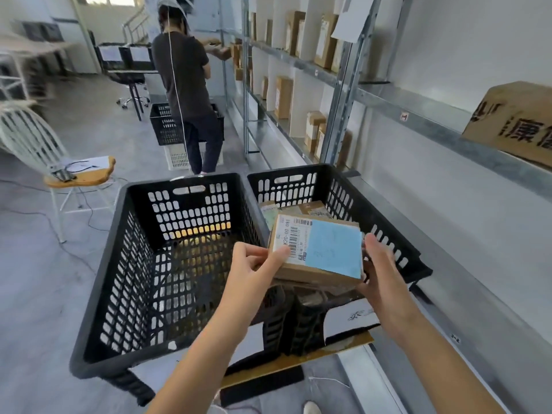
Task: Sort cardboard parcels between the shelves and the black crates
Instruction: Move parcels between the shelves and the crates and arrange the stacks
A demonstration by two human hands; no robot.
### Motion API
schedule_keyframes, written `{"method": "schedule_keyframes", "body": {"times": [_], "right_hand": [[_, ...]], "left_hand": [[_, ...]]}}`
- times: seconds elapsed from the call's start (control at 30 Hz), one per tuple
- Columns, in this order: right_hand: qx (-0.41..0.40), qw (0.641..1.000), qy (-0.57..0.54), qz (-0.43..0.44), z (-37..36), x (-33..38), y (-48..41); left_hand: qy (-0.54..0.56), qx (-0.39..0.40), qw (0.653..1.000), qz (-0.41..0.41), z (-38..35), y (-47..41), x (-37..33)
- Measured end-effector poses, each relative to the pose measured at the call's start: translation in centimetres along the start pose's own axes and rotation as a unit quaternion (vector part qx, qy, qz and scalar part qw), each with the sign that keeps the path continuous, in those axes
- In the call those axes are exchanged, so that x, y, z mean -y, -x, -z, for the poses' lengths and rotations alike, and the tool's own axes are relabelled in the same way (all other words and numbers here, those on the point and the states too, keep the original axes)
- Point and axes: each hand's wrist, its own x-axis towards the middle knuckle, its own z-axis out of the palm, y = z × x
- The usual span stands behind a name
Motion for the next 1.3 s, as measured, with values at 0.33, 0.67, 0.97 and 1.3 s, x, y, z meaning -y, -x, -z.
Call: {"method": "schedule_keyframes", "body": {"times": [0.33,0.67,0.97,1.3], "right_hand": [[0.141,0.986,0.032,-0.081,4.4,4.8,-13.0],[0.2,0.968,0.095,-0.117,7.3,3.5,-23.9],[0.142,0.959,0.103,-0.223,6.1,-3.6,-35.2],[0.136,0.944,0.144,-0.264,2.7,-10.6,-38.8]], "left_hand": [[-0.057,-0.001,0.996,-0.067,-3.8,-11.8,-5.4],[-0.106,-0.046,0.992,-0.057,-9.8,-22.0,-5.2],[-0.238,-0.142,0.961,-0.021,-8.5,-26.7,0.3],[-0.295,-0.201,0.933,-0.048,-6.9,-27.2,2.6]]}}
